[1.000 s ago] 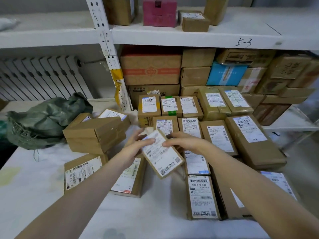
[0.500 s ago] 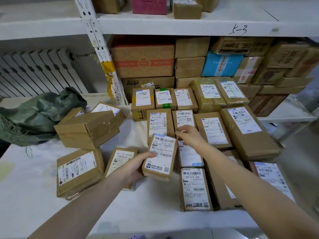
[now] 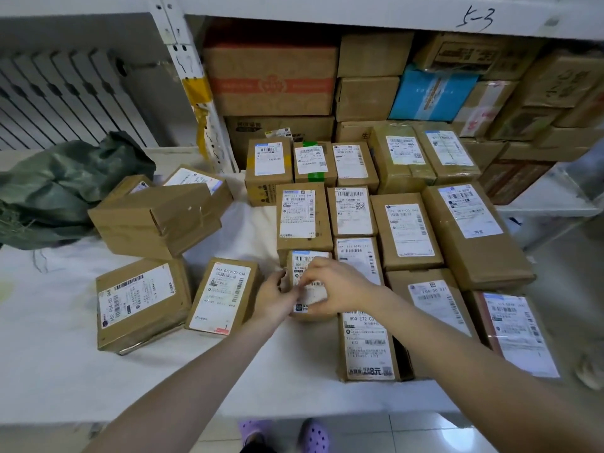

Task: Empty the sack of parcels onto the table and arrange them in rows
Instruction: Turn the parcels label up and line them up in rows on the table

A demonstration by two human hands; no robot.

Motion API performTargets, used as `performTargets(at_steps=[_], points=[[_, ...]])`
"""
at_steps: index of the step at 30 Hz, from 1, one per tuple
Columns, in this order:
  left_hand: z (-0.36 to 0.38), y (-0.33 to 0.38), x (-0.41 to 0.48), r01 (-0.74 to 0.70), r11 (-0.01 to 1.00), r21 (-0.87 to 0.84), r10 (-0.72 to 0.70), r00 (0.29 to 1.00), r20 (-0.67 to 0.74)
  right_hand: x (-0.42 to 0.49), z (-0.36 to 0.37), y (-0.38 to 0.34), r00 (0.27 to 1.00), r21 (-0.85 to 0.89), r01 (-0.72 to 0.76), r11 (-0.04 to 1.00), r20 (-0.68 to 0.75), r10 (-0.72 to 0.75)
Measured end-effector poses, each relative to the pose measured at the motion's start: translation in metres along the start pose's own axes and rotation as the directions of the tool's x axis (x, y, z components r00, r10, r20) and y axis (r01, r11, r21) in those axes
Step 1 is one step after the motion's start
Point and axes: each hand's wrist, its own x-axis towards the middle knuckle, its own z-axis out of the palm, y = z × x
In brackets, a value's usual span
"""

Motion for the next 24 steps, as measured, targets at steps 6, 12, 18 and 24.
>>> performTargets(at_steps=[6,12,18,24], points=[[-0.059,0.001,-0.008,-0.058,0.696,0.716,0.345,0.901,-0.262,0.002,0.008,-0.005,0.997,-0.228,0.083,0.970,0.022,-0.080],[-0.083,-0.003,-0.010,0.224,0.560,0.798,-0.072,0.972,-0.223,0.003,0.004,-0.013,0.997,-0.221,0.049,0.974,0.074,-0.033],[-0.083,0.004,-0.038,0.241,0.661,0.711,-0.034,0.956,-0.292,-0.003,0.002,-0.022,0.987,0.161,-0.132,0.978,-0.065,0.144],[-0.076,0.006,-0.060,0.109,0.795,0.596,0.065,0.963,-0.262,0.003,-0.007,-0.062,0.938,0.698,-0.313,0.644,0.120,0.325]])
